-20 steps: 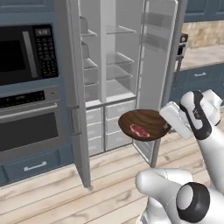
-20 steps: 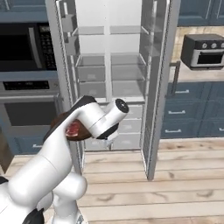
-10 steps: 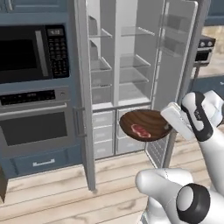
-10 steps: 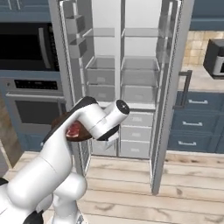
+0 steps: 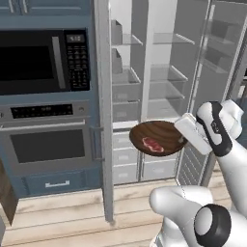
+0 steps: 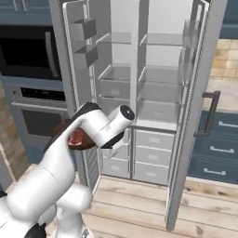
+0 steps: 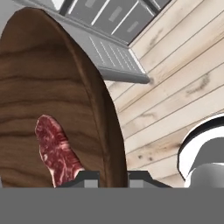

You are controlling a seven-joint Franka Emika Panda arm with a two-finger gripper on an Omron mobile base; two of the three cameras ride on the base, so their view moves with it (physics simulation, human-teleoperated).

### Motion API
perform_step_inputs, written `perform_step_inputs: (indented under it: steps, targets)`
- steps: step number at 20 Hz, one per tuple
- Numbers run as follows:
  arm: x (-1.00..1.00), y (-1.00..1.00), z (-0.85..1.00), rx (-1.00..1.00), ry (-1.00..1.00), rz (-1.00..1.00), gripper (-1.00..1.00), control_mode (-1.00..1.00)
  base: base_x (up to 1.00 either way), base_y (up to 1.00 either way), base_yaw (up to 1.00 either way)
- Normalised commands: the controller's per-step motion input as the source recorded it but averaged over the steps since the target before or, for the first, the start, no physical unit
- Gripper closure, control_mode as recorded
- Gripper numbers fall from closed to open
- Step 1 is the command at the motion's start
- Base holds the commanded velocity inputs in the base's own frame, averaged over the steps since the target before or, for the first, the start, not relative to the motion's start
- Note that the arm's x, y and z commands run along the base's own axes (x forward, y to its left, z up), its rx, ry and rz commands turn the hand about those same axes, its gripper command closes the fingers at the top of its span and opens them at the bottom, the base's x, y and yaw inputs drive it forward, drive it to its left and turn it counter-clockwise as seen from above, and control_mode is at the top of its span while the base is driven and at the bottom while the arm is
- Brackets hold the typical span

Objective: Place one of the steaks on the plate and the other in the bowl. Then place the bowl in the fridge.

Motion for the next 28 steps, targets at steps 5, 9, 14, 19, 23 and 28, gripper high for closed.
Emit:
perform_step_inputs:
  steps: [5,9,14,19,23,28]
  targets:
    - [0.00,0.00,0.00,0.00,0.00,0.00,1.00,1.00,0.45,-0.19,0.00]
    - [0.00,0.00,0.00,0.00,0.00,0.00,1.00,1.00,0.70,-0.09,0.00]
    - [0.00,0.00,0.00,0.00,0.00,0.00,1.00,1.00,0.51,-0.17,0.00]
    - [0.00,0.00,0.00,0.00,0.00,0.00,1.00,1.00,0.57,-0.38,0.00]
    - [0.00,0.00,0.00,0.00,0.00,0.00,1.00,1.00,0.19,-0.04,0.00]
    - [0.00,0.00,0.00,0.00,0.00,0.00,1.00,1.00,0.49,-0.02,0.00]
